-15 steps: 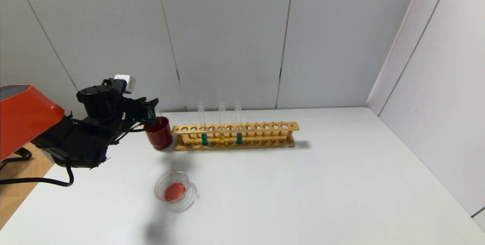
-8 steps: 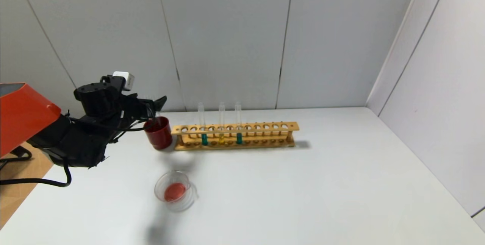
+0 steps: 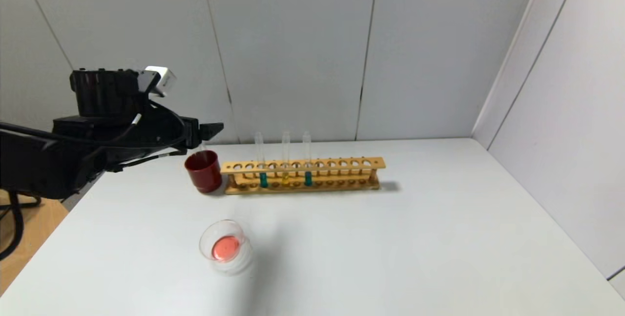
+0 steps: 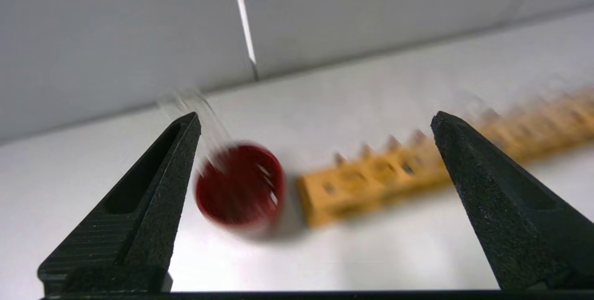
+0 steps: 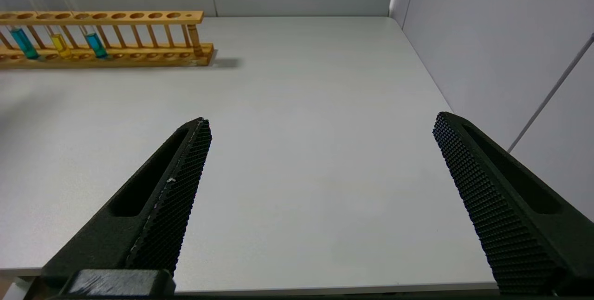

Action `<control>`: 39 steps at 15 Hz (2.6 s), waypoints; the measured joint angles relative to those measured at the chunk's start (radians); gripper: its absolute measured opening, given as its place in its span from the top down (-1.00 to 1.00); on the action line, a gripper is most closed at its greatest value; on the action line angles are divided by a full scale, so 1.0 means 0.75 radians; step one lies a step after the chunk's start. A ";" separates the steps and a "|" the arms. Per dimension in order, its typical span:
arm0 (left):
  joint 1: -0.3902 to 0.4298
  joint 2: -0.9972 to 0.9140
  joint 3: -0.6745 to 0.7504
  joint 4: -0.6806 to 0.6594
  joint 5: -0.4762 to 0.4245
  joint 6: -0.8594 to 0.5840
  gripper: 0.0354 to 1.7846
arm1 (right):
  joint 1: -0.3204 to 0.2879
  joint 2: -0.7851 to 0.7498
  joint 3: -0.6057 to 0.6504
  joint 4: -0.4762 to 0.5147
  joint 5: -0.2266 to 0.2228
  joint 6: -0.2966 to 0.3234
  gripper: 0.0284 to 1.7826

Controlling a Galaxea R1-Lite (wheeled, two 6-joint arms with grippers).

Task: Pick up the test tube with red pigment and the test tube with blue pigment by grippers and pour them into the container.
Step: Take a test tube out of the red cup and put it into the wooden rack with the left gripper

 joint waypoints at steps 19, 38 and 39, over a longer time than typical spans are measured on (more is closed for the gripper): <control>-0.278 0.081 0.171 -0.106 0.092 -0.201 -0.96 | 0.001 0.000 0.000 0.000 0.000 0.000 -0.96; -0.233 0.550 -0.245 -0.105 0.094 -0.197 -0.73 | 0.000 0.000 0.000 0.000 -0.001 0.000 -0.96; -0.235 0.555 -0.248 -0.105 0.094 -0.193 -0.60 | 0.000 0.000 0.000 0.000 -0.001 0.000 -0.96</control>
